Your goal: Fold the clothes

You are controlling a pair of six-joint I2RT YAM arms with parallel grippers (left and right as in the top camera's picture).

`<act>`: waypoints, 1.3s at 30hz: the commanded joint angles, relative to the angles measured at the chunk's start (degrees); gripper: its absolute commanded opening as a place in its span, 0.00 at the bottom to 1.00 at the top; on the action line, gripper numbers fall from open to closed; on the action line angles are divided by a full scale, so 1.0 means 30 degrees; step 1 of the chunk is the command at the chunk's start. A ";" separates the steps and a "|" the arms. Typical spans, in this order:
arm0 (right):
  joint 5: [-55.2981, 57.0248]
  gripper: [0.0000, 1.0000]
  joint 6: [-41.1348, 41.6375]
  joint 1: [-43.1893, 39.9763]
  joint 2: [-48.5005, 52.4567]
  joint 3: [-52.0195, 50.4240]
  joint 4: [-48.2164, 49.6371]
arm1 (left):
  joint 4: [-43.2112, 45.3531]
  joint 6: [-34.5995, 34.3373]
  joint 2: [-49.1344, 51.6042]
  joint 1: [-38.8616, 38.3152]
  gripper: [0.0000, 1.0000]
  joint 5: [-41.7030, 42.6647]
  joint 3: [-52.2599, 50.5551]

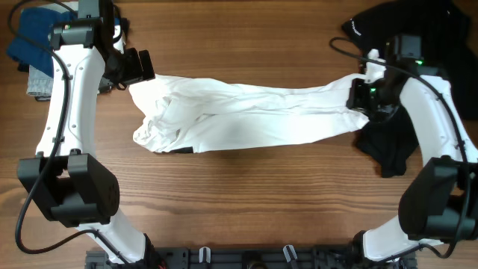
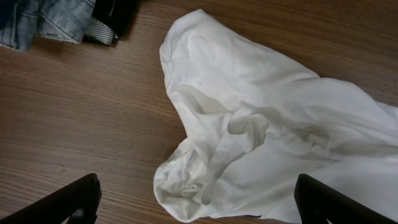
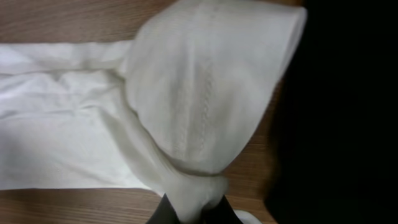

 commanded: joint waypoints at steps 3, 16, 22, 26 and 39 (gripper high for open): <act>-0.0692 0.04 0.2688 0.5268 -0.0153 0.0255 0.1953 | 0.0277 -0.0036 0.0255 0.0073 1.00 -0.0124 -0.0007; -0.1566 0.05 0.6135 1.1285 0.3024 0.0226 0.8400 | 0.0372 -0.0036 0.0255 0.0073 1.00 -0.0124 -0.0007; -0.1552 0.04 0.6251 1.2138 0.3024 0.0226 0.9406 | 0.0430 -0.0036 0.0255 0.0073 1.00 -0.0117 -0.0007; -0.1792 0.04 0.6047 1.2284 0.3060 0.0226 0.9646 | 0.0576 -0.0044 0.0255 0.0073 1.00 -0.0117 -0.0007; -0.2259 0.99 0.1749 1.2611 0.3264 0.4218 0.5581 | 0.0554 -0.0044 0.0255 0.0073 1.00 0.0240 -0.0007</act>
